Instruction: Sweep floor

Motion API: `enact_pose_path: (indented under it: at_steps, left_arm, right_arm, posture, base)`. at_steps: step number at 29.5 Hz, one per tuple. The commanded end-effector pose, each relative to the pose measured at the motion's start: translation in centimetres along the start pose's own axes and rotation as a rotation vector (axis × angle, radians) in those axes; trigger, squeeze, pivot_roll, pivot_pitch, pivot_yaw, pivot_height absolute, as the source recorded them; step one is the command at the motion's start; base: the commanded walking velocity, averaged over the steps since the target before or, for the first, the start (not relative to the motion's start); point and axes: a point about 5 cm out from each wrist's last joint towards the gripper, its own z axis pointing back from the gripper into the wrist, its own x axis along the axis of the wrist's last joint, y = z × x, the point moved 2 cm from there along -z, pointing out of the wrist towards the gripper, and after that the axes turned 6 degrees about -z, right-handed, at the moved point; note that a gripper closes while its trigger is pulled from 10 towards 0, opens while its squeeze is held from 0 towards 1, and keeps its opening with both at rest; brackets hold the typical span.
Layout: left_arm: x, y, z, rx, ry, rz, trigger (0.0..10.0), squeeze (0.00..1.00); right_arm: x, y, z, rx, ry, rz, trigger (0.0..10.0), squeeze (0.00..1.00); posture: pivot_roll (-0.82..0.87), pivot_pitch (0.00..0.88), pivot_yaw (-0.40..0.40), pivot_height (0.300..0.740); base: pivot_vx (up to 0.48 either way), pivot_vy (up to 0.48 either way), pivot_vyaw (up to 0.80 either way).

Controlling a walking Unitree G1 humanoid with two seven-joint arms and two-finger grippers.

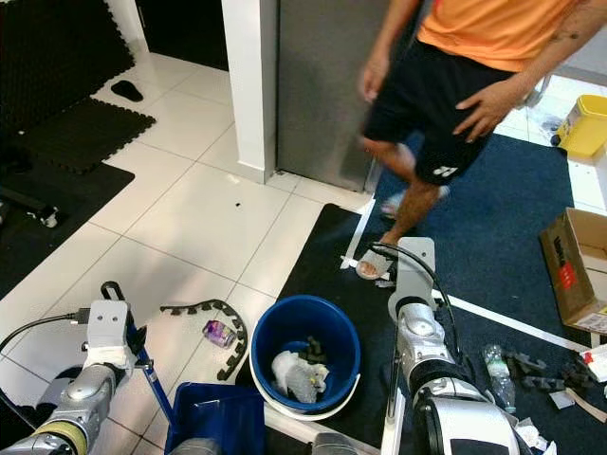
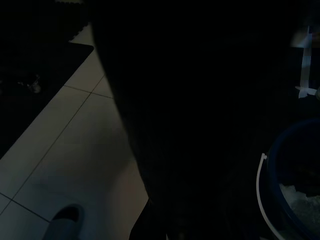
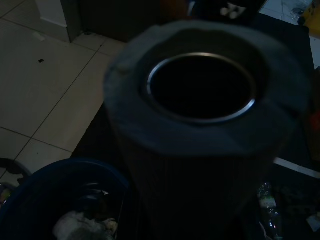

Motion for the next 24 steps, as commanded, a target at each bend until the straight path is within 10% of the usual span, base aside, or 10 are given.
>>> enact_pose_path:
  at_steps: [1,24]
  left_arm:
    - [-3.9,-1.3,1.1,-0.053,0.175,-0.037,10.0,0.0]
    - [-5.2,-1.4,1.6,-0.057,0.24,-0.048,10.0,0.0]
  right_arm:
    - [-1.6,-0.5,0.5,-0.017,0.065,-0.006,10.0,0.0]
    - [-2.8,-0.5,0.9,-0.031,0.106,-0.044,10.0,0.0]
  posture:
    - [0.16,0.0,-0.036,0.74]
    - [0.17,0.0,-0.022,0.74]
  base:
    - [0.0,0.0,0.0]
    - [0.0,0.0,0.0]
